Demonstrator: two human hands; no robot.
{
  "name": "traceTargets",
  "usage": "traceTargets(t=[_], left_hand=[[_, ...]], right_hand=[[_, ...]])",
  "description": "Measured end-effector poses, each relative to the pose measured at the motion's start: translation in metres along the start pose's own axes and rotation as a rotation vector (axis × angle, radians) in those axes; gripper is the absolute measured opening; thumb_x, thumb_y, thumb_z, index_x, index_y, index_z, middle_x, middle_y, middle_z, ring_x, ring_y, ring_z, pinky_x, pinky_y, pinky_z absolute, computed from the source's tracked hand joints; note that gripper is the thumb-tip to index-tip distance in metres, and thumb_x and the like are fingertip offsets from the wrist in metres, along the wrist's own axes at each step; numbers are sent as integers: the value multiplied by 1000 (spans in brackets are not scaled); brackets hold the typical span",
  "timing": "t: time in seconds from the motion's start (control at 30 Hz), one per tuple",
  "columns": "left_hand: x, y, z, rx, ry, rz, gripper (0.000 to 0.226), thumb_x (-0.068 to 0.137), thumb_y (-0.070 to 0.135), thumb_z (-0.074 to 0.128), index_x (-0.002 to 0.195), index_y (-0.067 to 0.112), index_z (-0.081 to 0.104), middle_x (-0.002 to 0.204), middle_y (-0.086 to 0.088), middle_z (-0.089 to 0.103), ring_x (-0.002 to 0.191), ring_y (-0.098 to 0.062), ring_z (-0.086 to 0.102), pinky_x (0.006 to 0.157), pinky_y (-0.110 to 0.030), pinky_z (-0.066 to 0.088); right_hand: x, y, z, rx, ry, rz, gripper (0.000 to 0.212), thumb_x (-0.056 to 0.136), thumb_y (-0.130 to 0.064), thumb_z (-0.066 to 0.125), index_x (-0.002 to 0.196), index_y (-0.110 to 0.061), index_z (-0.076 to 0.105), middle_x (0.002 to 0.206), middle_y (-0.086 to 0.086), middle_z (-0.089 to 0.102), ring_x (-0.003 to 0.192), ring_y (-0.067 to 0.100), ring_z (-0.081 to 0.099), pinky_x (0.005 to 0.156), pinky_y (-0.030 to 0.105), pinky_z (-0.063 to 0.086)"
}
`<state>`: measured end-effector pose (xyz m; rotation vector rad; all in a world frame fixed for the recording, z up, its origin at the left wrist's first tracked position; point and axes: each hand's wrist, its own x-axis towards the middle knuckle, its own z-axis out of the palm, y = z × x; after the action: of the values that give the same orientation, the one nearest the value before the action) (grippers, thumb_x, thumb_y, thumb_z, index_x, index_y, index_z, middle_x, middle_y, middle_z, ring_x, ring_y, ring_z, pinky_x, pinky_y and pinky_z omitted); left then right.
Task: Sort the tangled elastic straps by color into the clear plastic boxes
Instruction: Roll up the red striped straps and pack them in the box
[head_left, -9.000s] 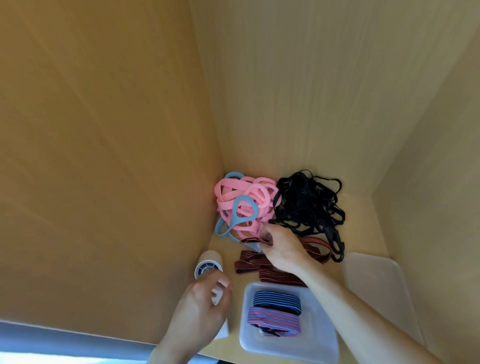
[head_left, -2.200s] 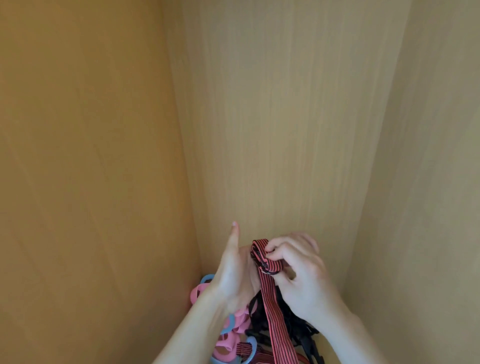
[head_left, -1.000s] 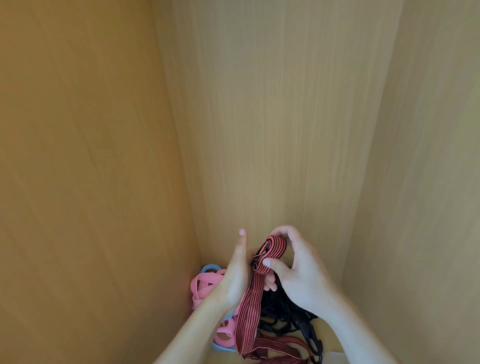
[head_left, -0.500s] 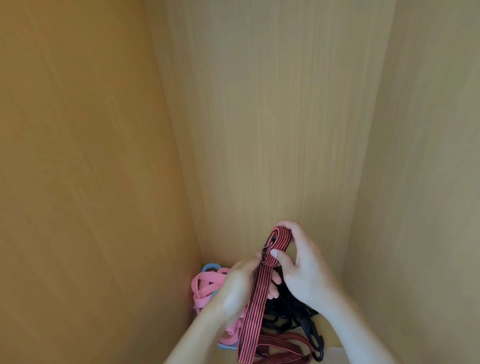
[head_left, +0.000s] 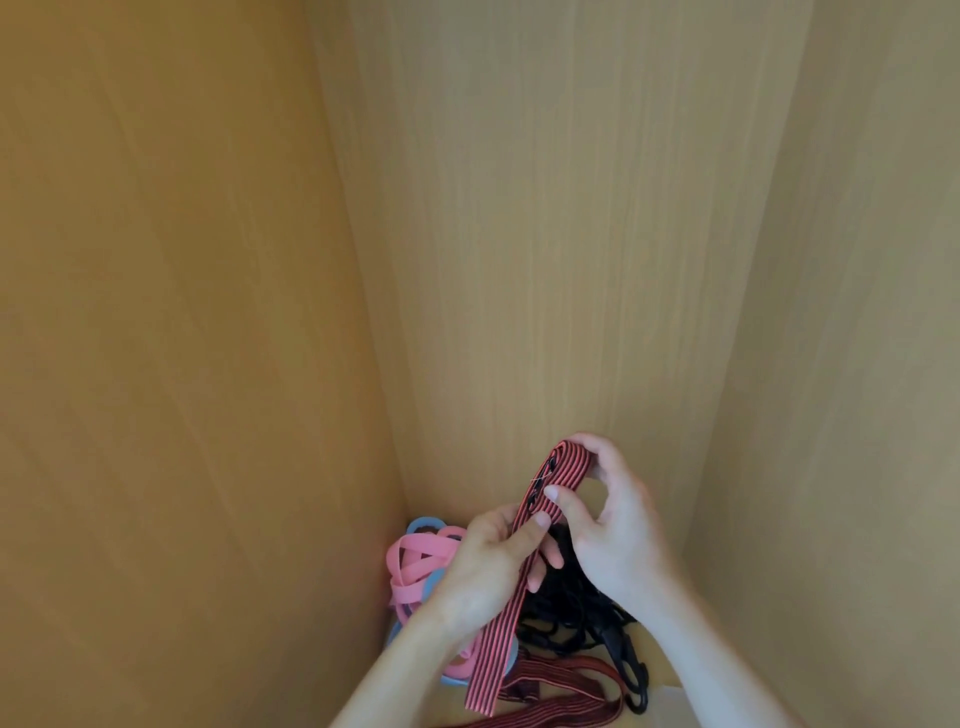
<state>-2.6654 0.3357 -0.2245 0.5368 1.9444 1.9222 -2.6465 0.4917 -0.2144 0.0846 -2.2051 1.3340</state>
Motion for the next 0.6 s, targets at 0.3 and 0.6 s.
traceTargets(t=[0.3,0.6], left_hand=[[1,2,9,-160,135,-104,35,108,21,44,112,-8,64,92,-19,73,76,-23,69,76,-37,56],[1,13,1,-656,-59,-179,82,102,65,17,139,1,53,132,-24,63,110,-32,68,70,-34,61]], right_hand=[[-13,3,10,-8,25,-125,33,88,-40,63,118,-47,51,121,-19,63,102,19,69,77,41,60],[-28,-2,17,-134,-21,-381,60,66,16,59,107,-28,53,133,-27,55,124,-1,49,79,45,57]])
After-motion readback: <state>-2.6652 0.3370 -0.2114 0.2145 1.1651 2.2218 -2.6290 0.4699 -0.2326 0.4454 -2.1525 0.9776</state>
